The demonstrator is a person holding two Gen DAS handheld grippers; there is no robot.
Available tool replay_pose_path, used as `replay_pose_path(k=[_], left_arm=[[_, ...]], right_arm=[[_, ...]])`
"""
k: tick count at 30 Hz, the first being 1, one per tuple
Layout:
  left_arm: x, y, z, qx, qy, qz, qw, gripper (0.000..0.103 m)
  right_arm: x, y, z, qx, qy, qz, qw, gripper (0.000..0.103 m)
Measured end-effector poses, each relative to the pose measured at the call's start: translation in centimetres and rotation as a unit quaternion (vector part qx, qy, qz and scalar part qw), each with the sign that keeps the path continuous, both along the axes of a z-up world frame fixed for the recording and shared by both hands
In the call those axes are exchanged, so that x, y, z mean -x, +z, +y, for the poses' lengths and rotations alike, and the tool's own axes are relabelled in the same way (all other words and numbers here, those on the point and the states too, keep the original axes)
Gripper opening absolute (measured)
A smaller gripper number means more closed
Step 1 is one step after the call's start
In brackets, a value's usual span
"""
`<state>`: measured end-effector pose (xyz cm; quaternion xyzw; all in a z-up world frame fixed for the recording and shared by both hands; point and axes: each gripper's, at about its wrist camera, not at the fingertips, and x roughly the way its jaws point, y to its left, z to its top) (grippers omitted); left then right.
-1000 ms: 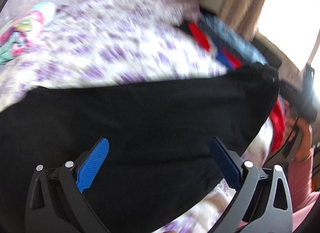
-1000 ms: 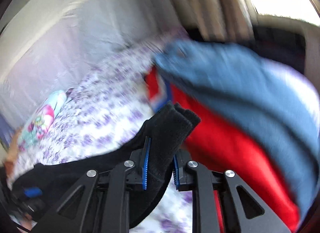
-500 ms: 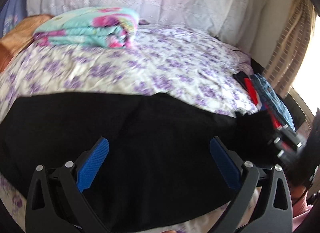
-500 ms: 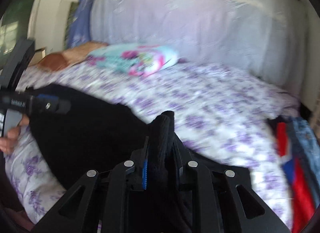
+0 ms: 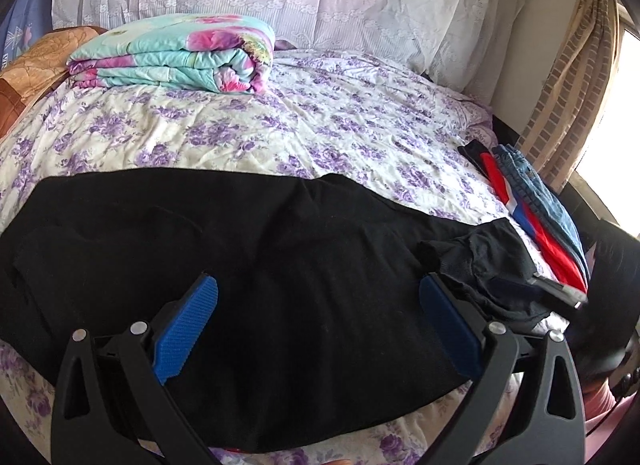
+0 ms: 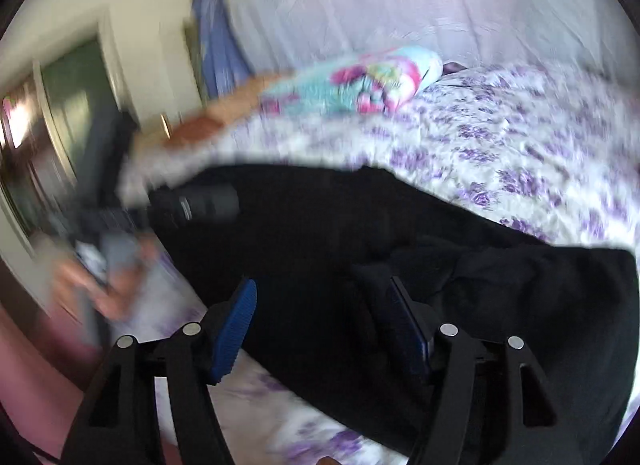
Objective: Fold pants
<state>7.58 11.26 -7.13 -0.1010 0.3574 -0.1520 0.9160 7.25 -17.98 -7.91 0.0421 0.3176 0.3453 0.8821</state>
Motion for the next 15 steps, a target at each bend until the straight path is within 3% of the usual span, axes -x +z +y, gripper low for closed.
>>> replay_pose_path(k=[2,4,7,9,11,13,15], left_arm=[[0.1,0.3,0.0,0.001,-0.004,-0.005,1.0000,0.099],[0.1,0.5,-0.4,0.002,-0.009,-0.008,0.9999,0.099],[-0.1,1.0,-1.9,0.006,-0.031,-0.011,0.9994,0.099],[-0.4,1.4,-3.3,0.008,-0.050,-0.014,0.9986,0.099],[-0.6,2.1,-5.1,0.013,-0.079,-0.023,0.9965,0.099],[-0.9,2.7,-7.6,0.026,-0.125,-0.030,0.9914,0.099],[-1.2,2.9,-10.4,0.041,-0.170,-0.030,0.9841,0.099]], right_arm=[[-0.4,0.7,-2.5,-0.053,-0.034,0.005,0.998,0.067],[-1.2,0.2,-4.6,-0.072,-0.088,0.015,0.993,0.066],[-3.5,-4.3,-5.7,-0.007,-0.161,0.105,0.981,0.053],[-2.6,-4.8,-5.8,-0.005,-0.151,0.088,0.985,0.054],[-1.4,-3.0,-6.3,-0.023,-0.131,0.075,0.988,0.056],[-0.1,-1.3,-8.3,-0.067,-0.153,0.036,0.985,0.068],[0.1,-1.0,-11.0,-0.092,-0.206,0.019,0.974,0.071]])
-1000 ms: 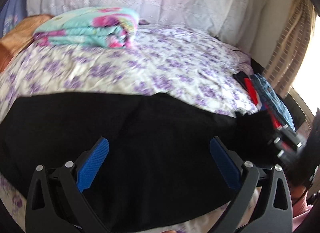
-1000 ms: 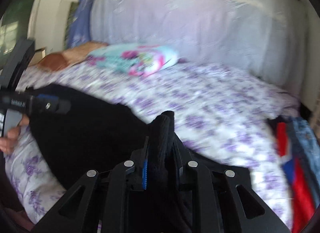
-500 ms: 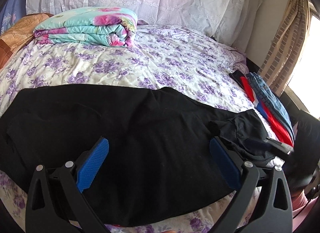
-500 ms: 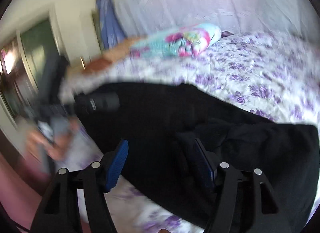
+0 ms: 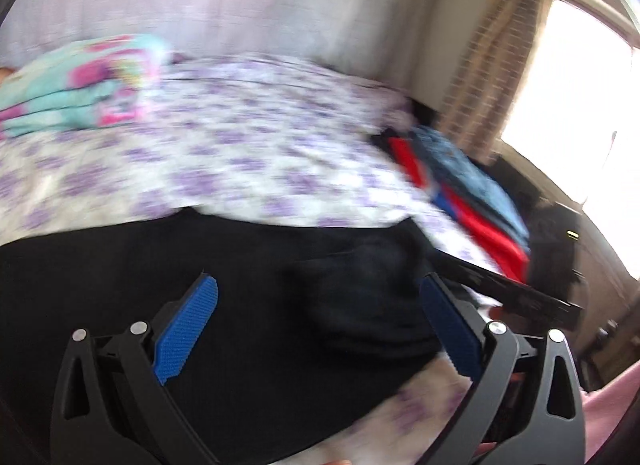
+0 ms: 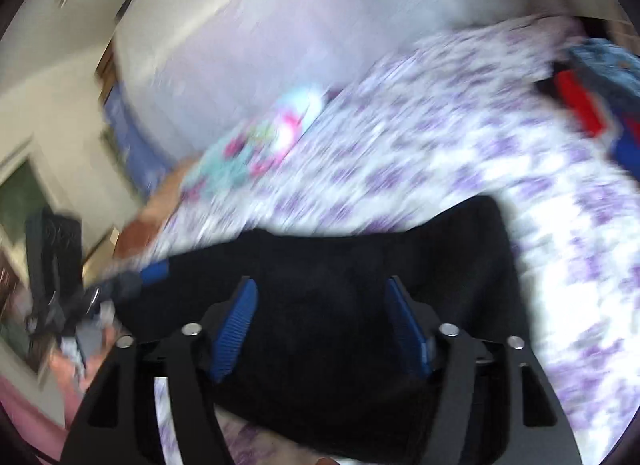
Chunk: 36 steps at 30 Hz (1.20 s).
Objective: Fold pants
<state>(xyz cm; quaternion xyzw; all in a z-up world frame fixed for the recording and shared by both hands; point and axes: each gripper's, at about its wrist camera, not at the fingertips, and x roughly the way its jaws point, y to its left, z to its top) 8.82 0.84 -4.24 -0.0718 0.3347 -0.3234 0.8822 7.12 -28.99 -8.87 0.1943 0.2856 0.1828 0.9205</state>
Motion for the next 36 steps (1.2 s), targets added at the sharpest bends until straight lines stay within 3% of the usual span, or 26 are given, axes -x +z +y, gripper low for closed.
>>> replay_pose_path(k=[3,4,8,11,12,14,15,18,20,22,25,28,32,36], left_arm=[[-0.7,-0.8,-5.0,0.008,-0.068,0.011,0.9976,0.099],[-1.0,-1.4,-6.2,0.002,-0.078,0.023,0.9967,0.099],[-1.9,-6.2,-9.4,-0.072,-0.080,0.094,0.9898,0.097],[-1.4,-6.6,-8.8,-0.079,-0.067,0.087,0.9908,0.096],[-1.3,-6.2,-8.5,-0.078,-0.060,0.087,0.9914,0.096],[-1.1,-4.9,-6.4,-0.055,-0.043,0.077,0.9946,0.096],[-0.8,-3.9,-4.7,-0.043,-0.030,0.068,0.9963,0.096],[0.2,-0.9,2.0,-0.049,0.063,0.022,0.9965,0.097],[0.7,0.3,7.1,-0.074,0.154,0.009,0.9853,0.098],[1.2,1.2,12.0,-0.080,0.234,0.015,0.9688,0.098],[3.0,1.9,19.8,-0.054,0.352,0.036,0.9336,0.098],[5.2,2.0,25.7,-0.020,0.425,0.052,0.9037,0.098],[7.6,1.4,30.3,0.002,0.460,0.063,0.8859,0.098],[8.6,0.3,32.2,0.013,0.457,0.074,0.8865,0.098]], right_arm=[[-1.8,-2.7,-2.9,-0.023,-0.051,0.078,0.995,0.070],[-2.3,-4.1,-3.7,-0.052,-0.047,0.103,0.992,0.068],[-1.8,-2.3,-4.2,-0.062,-0.032,0.085,0.994,0.068],[-2.4,-1.1,-5.0,-0.089,-0.018,0.056,0.994,0.073],[-3.2,-1.5,-5.1,-0.090,-0.018,0.066,0.994,0.075],[-6.1,-3.9,-5.4,-0.080,-0.040,0.139,0.986,0.075],[-6.4,-4.4,-5.3,-0.085,-0.044,0.142,0.985,0.075],[-5.5,-1.3,-2.9,-0.008,-0.044,0.110,0.993,0.077],[-4.2,1.2,-0.8,0.015,-0.027,0.057,0.998,0.085],[-2.8,3.5,2.7,0.058,-0.004,0.000,0.998,0.095],[-1.1,5.2,8.4,0.111,0.054,-0.054,0.991,0.095],[0.3,5.5,15.1,0.159,0.142,-0.082,0.974,0.095],[2.4,5.8,24.2,0.188,0.252,-0.121,0.942,0.095],[5.0,6.4,31.9,0.237,0.320,-0.166,0.902,0.087]])
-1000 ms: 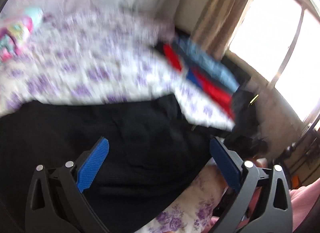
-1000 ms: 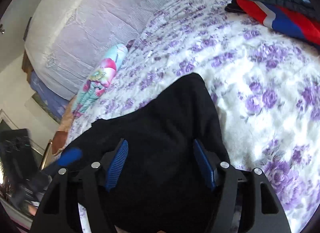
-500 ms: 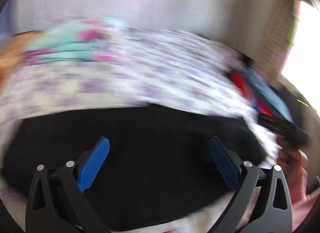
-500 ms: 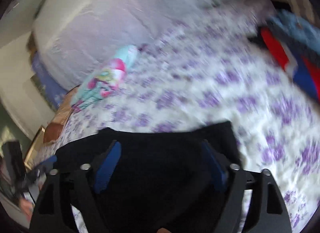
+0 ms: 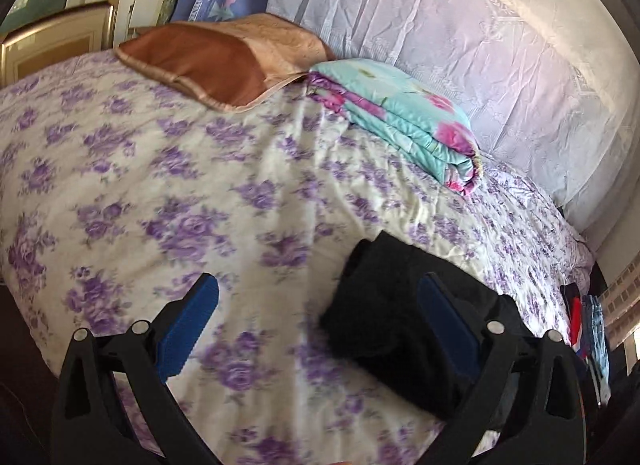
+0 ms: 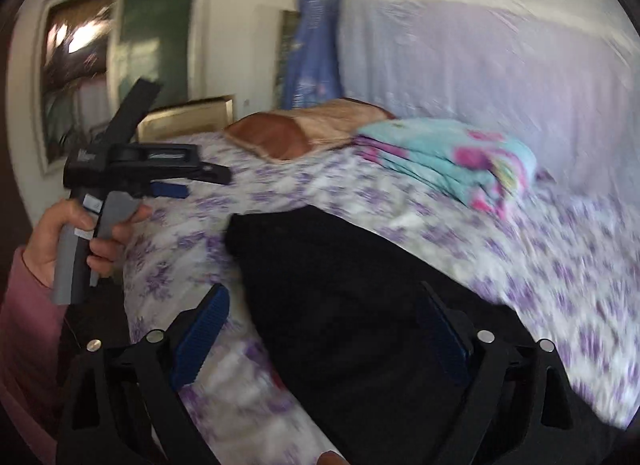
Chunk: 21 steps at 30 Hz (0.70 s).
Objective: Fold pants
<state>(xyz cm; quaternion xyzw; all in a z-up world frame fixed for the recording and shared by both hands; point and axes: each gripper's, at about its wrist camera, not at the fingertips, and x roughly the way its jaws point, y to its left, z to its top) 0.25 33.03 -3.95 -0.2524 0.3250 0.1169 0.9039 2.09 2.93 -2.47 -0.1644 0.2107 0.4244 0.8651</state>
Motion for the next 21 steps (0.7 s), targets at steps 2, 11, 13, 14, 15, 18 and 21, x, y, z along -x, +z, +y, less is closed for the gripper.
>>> replay_pose_path(k=[2,11,13,14,15,18,21], left_arm=[[0.2,-0.5,0.6,0.005,-0.006,0.000,1.0000,0.098],[2.6,-2.8,3.6,0.046,-0.013,-0.012,0.9988,0.098],[2.8,-3.1,4.0,0.053,-0.015,-0.015,0.9984,0.098],[2.8,-3.3,4.1,0.057,-0.017,-0.015,0.9981,0.098],[2.7,-3.4,4.2,0.061,-0.021,-0.014,0.9978,0.098],[2.1,-3.6,4.1,0.087,-0.040,-0.015,0.9953,0.098],[0.5,-3.7,2.9,0.138,-0.099,-0.023,0.9853,0.098]], right_arm=[[0.7,-0.1,3.7,0.036,0.032,-0.029,0.998,0.078],[-2.7,-5.9,13.1,0.239,0.078,-0.038,0.967,0.063],[-3.7,-6.9,13.1,0.244,0.071,-0.039,0.966,0.044],[-4.2,-6.9,12.9,0.238,0.067,-0.027,0.969,0.035],[-4.7,-6.7,12.6,0.228,0.057,-0.014,0.972,0.025],[-7.0,-4.9,10.5,0.144,0.041,0.071,0.986,0.019],[-7.9,-3.8,8.6,0.077,0.024,0.112,0.990,0.018]])
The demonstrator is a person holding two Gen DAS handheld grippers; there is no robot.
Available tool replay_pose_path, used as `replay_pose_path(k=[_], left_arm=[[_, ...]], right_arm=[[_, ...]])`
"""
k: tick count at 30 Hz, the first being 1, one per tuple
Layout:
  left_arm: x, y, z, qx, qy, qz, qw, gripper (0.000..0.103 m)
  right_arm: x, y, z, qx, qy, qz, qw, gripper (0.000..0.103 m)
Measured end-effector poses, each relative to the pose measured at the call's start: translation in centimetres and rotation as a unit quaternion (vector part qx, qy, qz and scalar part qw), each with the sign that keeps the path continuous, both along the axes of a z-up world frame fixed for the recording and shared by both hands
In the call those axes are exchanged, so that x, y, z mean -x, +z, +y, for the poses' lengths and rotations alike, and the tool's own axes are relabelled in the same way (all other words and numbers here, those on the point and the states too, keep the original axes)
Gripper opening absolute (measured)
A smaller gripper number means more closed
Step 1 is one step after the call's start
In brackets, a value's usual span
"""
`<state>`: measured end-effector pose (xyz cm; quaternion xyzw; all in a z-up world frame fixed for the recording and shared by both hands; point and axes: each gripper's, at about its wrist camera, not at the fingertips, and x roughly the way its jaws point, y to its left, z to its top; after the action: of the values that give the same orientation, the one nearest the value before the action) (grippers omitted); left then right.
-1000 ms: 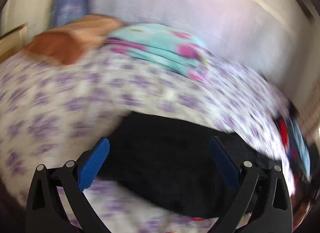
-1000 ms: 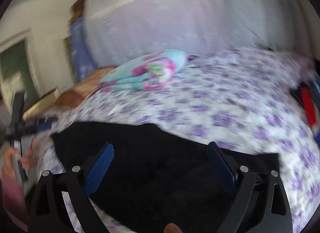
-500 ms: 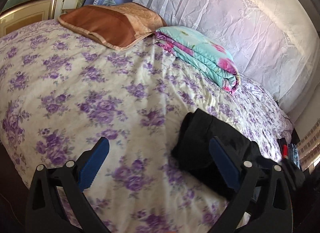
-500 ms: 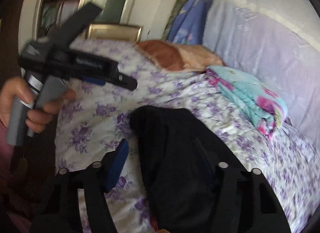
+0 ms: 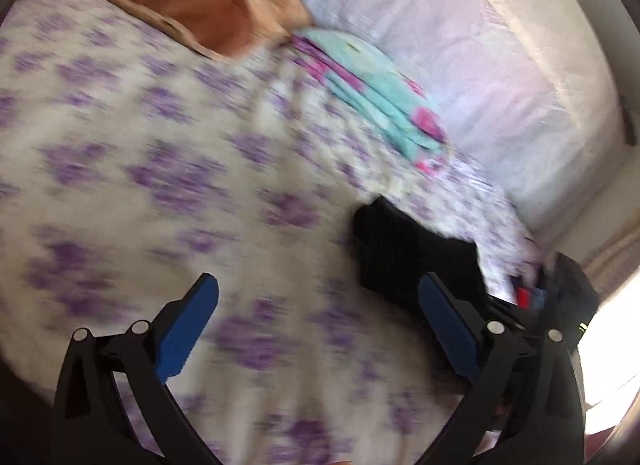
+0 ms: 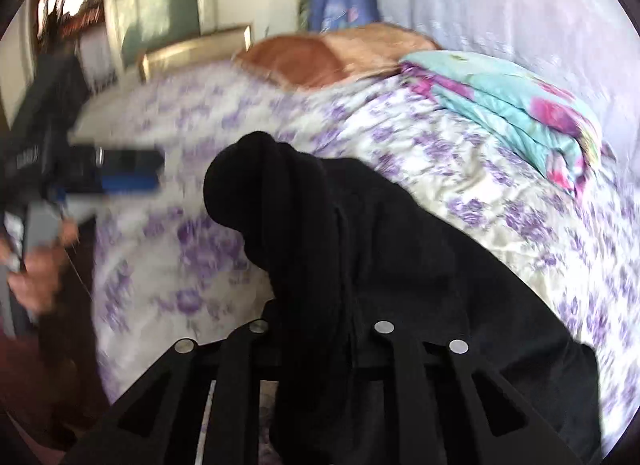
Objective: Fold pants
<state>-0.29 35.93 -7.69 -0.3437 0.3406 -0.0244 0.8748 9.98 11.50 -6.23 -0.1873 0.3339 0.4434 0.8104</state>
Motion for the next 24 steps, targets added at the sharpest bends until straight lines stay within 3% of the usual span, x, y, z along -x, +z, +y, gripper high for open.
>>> replay_pose_path(k=[4,7,10,13,14,15,16,17,18,20,24], left_arm=[[-3.0,-0.6,-3.0,0.076,-0.107,-0.004,0.9914,0.099],[-4.8,-1.5,-4.7,0.097,-0.138,0.013,0.9855,0.099],[-6.4,-1.9,-5.1,0.134,-0.147,0.009,0.9800,0.099],[-7.3,-1.8,-4.2,0.151,-0.110,-0.015,0.9823,0.097],[-7.6,-1.8,-4.2,0.136,-0.096,-0.015,0.9859,0.089],[-7.6,-1.6,-4.2,0.119,-0.092,-0.014,0.9885,0.080],[-7.7,-1.3,-4.4,0.093,-0.089,-0.015,0.9915,0.067],[-7.7,-1.3,-4.3,0.089,-0.092,-0.016,0.9917,0.054],[-7.7,-1.2,-4.2,0.094,-0.097,-0.017,0.9908,0.050],[-7.6,-1.2,-3.8,0.110,-0.100,-0.023,0.9886,0.045],[-7.4,-1.2,-3.4,0.124,-0.106,-0.031,0.9861,0.044]], right_arm=[[0.7,0.5,-1.1,-0.025,-0.011,-0.023,0.999,0.018],[1.0,0.4,-1.4,-0.031,-0.011,-0.035,0.999,0.018],[1.1,0.1,-1.5,-0.032,-0.009,-0.034,0.999,0.018],[1.5,-0.5,-1.5,-0.027,-0.005,-0.044,0.999,0.020],[1.8,-0.6,-1.4,-0.024,-0.003,-0.049,0.999,0.023],[2.1,-0.7,-1.4,-0.022,0.000,-0.056,0.998,0.038],[2.4,-0.5,-1.6,-0.021,-0.006,-0.069,0.997,0.065],[2.8,-0.2,-2.0,-0.021,-0.017,-0.089,0.996,0.075],[3.0,0.1,-2.2,-0.025,-0.022,-0.103,0.994,0.081],[4.1,0.9,-2.4,-0.033,-0.016,-0.144,0.989,0.082],[5.6,0.8,-0.3,0.000,0.013,-0.201,0.980,0.082]])
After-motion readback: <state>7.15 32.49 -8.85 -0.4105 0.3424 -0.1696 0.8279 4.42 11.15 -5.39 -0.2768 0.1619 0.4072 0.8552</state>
